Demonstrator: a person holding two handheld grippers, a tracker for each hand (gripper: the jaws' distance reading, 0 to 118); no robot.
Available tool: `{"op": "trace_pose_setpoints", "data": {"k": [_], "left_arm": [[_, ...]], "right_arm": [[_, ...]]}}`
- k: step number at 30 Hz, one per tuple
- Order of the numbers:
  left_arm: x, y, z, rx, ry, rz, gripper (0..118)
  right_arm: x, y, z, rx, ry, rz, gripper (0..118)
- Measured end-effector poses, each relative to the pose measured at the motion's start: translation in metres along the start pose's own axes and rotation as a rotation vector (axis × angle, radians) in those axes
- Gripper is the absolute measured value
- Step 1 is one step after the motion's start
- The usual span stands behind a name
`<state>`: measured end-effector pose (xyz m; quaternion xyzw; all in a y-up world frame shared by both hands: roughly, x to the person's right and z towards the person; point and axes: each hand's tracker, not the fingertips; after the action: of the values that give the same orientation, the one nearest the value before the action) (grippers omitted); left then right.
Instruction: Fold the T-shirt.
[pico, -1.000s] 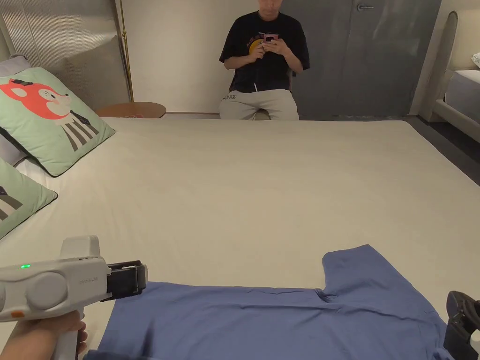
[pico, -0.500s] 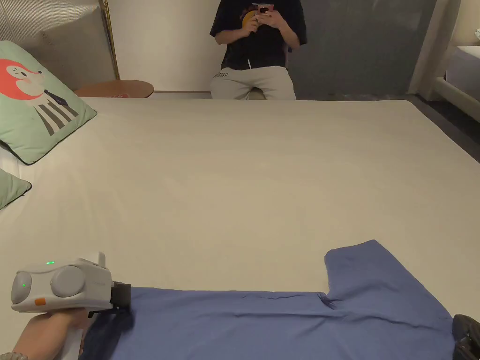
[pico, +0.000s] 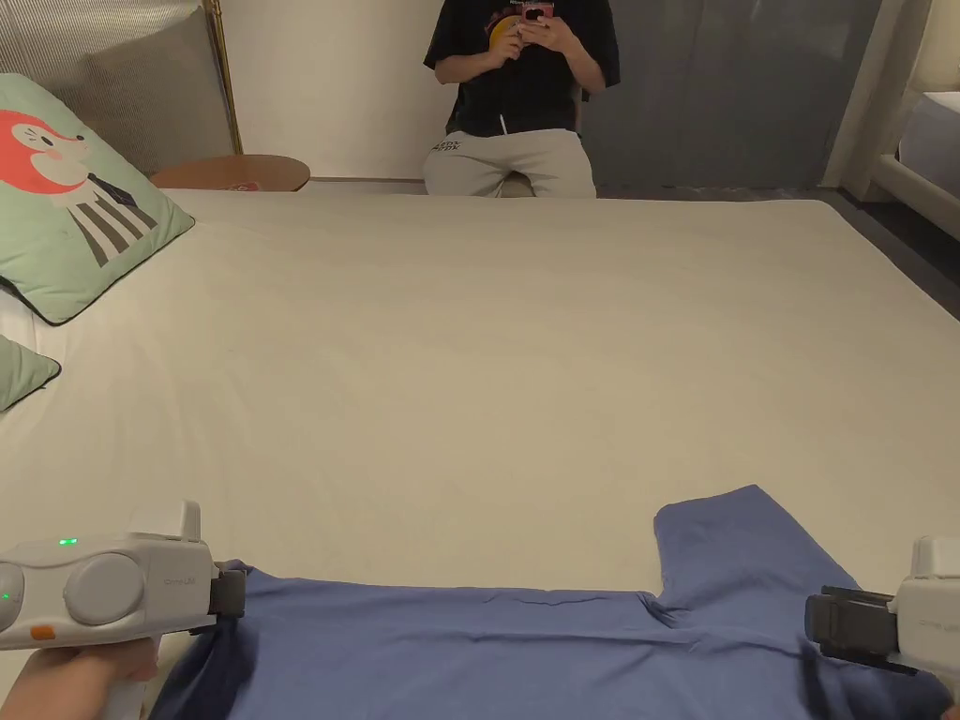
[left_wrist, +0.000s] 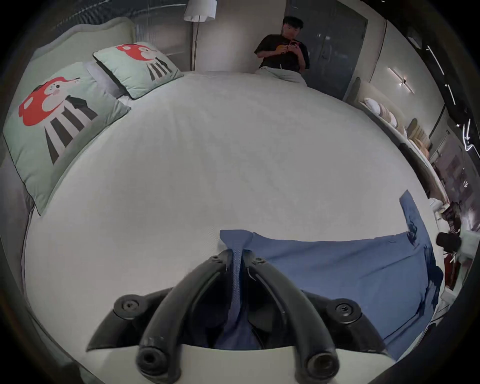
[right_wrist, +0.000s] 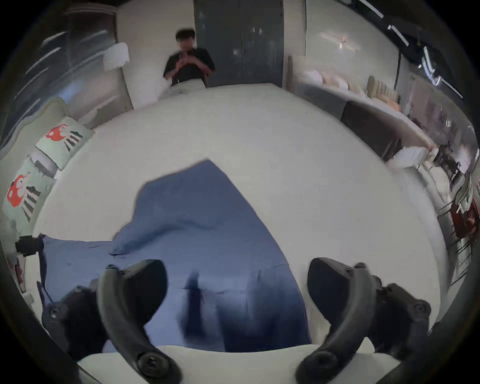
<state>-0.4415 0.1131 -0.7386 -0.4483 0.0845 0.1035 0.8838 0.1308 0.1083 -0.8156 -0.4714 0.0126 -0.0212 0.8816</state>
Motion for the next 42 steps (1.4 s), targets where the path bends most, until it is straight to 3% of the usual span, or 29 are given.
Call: {"op": "trace_pose_setpoints", "data": {"k": [3, 5, 6, 7, 8, 9, 11, 14, 19, 26, 33, 42], "left_arm": [[0.000, -0.001, 0.007, 0.010, -0.005, -0.004, 3], [-0.005, -0.001, 0.011, 0.013, -0.010, -0.009, 3], [-0.005, -0.001, 0.013, 0.015, -0.011, -0.013, 3], [-0.004, 0.000, 0.015, 0.019, -0.008, -0.018, 3], [0.004, -0.001, 0.024, 0.022, -0.007, -0.023, 3], [0.005, 0.000, 0.027, 0.026, -0.009, -0.026, 3], [0.006, 0.001, 0.033, 0.032, -0.013, -0.026, 3], [0.007, 0.002, 0.052, 0.056, -0.027, -0.012, 3], [0.000, -0.016, 0.094, 0.093, -0.045, -0.007, 3], [-0.030, -0.065, 0.153, 0.112, -0.030, -0.010, 3], [-0.039, -0.146, 0.188, 0.066, -0.024, 0.014, 3], [-0.045, -0.206, 0.160, -0.024, 0.012, 0.043, 3]], "right_arm": [[0.004, 0.007, -0.021, -0.085, -0.001, -0.038, 81], [0.002, 0.008, -0.017, -0.074, -0.002, -0.045, 79], [0.002, 0.009, -0.010, -0.052, -0.005, -0.029, 69], [0.002, 0.010, -0.002, -0.014, 0.006, -0.005, 49], [0.002, 0.011, 0.005, 0.011, 0.015, 0.012, 15], [-0.003, 0.008, 0.016, 0.046, 0.055, 0.003, 3], [-0.003, 0.009, 0.031, 0.024, 0.096, 0.038, 3], [-0.003, 0.009, 0.059, 0.074, 0.081, 0.085, 3], [0.014, 0.000, 0.111, 0.157, 0.141, 0.083, 3], [0.029, -0.052, 0.181, 0.196, 0.132, 0.137, 3], [0.040, -0.130, 0.199, 0.122, 0.112, 0.173, 3], [0.047, -0.189, 0.177, 0.019, 0.073, 0.153, 3]]}}
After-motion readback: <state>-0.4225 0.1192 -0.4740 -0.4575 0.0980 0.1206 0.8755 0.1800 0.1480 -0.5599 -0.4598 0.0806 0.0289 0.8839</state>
